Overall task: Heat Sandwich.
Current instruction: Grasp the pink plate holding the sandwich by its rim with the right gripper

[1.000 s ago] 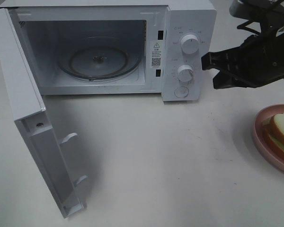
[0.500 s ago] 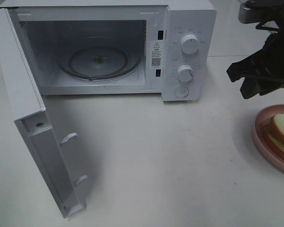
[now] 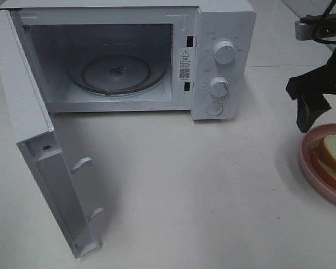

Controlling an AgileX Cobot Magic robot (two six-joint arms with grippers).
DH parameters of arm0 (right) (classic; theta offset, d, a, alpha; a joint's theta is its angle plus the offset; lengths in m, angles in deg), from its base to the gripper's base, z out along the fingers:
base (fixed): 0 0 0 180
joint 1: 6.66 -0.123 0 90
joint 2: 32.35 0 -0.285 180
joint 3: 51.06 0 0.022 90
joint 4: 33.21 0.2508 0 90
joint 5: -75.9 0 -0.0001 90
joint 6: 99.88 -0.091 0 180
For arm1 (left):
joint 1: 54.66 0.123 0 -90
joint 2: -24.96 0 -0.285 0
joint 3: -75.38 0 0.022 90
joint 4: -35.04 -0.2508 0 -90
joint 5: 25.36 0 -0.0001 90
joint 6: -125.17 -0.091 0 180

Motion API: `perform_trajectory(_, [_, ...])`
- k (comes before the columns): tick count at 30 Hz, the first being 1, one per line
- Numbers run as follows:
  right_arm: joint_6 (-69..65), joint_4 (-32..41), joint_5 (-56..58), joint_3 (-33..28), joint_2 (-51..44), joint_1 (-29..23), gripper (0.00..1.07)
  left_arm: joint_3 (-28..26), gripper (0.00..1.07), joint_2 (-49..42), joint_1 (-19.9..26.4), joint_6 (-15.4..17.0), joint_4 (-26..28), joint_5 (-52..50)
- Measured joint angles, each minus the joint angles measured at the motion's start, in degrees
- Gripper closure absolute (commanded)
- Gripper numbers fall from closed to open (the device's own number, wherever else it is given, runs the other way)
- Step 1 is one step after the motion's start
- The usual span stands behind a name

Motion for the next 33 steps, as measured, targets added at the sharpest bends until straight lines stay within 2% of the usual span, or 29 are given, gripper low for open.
perform_trajectory(7, [-2.92, -0.57, -0.74, -0.23, 2.86, 2.01, 0.32, 0.00, 0.36, 0.00, 0.00, 0.00, 0.00, 0.00])
perform_trajectory(17, [-5.50, -0.34, -11.17, -7.16, 5.67, 2.01, 0.32, 0.00, 0.36, 0.00, 0.00, 0.00, 0.00, 0.00])
perform_trajectory(33, [-6.82, -0.34, -18.45, -7.73, 12.43, 2.29, 0.32, 0.00, 0.36, 0.00, 0.00, 0.00, 0.00, 0.00])
